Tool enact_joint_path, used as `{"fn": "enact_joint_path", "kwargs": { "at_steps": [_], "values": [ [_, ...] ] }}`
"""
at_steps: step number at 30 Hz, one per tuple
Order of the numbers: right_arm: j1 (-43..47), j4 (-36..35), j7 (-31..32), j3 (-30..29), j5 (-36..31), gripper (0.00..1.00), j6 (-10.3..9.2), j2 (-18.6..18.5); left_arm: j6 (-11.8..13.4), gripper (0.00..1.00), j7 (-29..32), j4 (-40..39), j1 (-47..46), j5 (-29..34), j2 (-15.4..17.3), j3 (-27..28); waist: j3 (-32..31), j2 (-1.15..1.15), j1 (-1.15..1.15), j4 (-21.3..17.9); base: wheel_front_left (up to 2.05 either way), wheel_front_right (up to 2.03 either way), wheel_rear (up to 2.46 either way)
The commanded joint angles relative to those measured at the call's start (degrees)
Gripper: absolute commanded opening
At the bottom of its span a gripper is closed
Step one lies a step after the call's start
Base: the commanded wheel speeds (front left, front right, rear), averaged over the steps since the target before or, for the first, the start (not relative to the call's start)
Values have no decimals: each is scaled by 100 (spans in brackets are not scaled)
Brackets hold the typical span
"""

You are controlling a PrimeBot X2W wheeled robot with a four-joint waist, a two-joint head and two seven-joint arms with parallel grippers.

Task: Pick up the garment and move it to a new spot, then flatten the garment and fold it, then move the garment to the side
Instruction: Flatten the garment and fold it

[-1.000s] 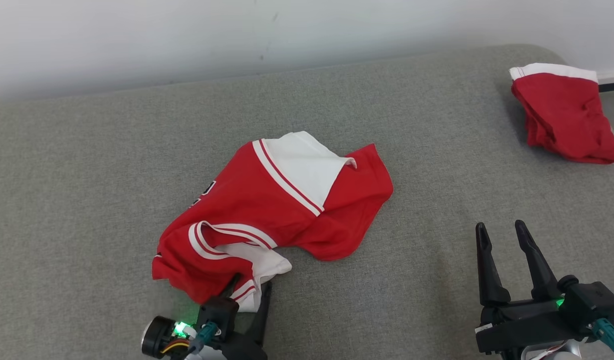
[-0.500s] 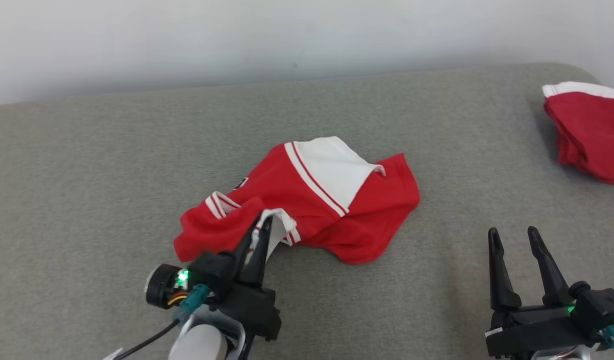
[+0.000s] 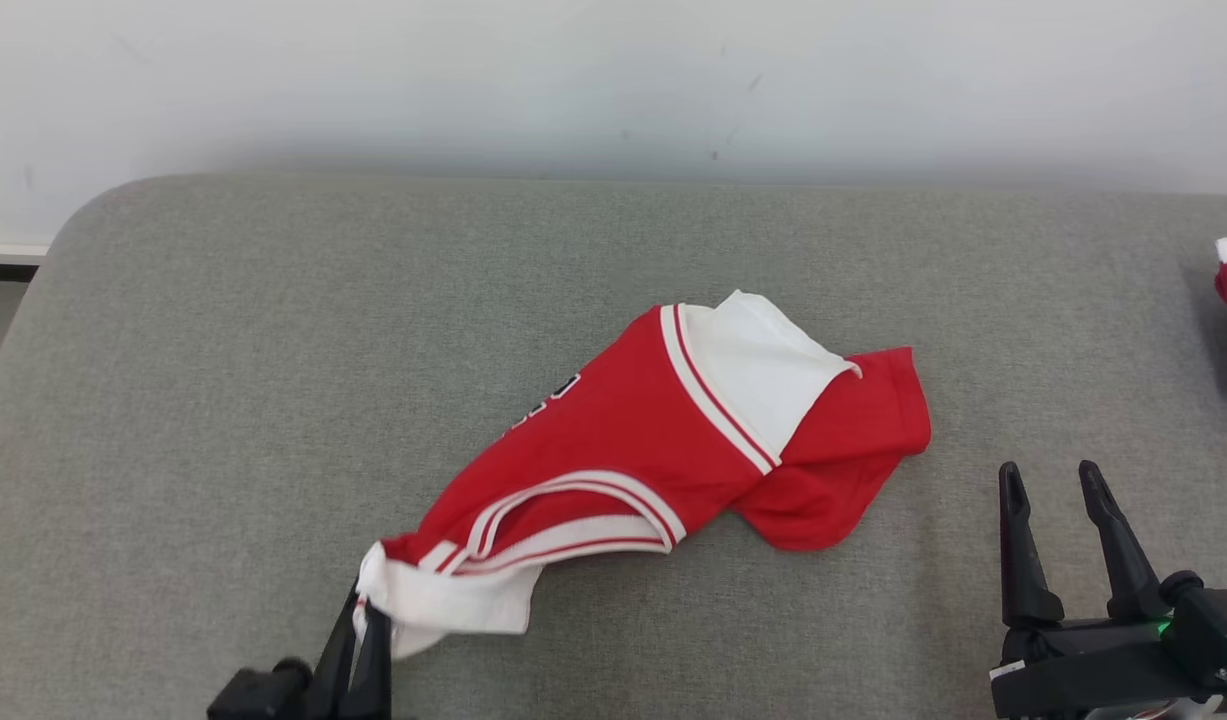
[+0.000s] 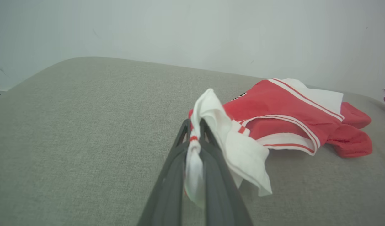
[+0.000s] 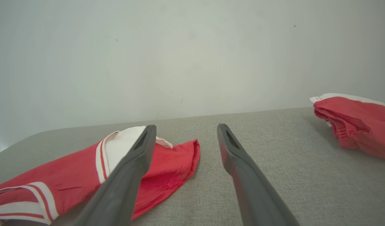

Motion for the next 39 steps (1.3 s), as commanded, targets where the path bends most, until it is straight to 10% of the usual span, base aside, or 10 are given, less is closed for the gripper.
{"fn": "enact_joint_path", "kwargs": {
  "at_steps": [1,6,8,23,39],
  "values": [
    [24,-15,-23,-16,-13,100,-15,-43,19,0,-12,-3,82,-22,17,20,1,0,0,44,0,0,0],
    [18,9,-23,-36,2,100,-15,-95,-18,4,-69,358,419,-203,-75,106,18,0,0,80,0,0,0],
    [15,21,-23,-38,4,100,-15,-109,-43,100,-87,522,414,-199,-111,119,14,0,0,83,0,0,0],
    [70,72,-23,-27,-26,100,-15,-67,50,100,-116,-396,390,430,-250,974,-189,0,0,-22,0,0,0],
    [177,229,-23,-11,35,100,-15,-33,-397,100,-117,-546,387,929,-522,1604,-292,0,0,-321,0,0,0]
  ]
}}
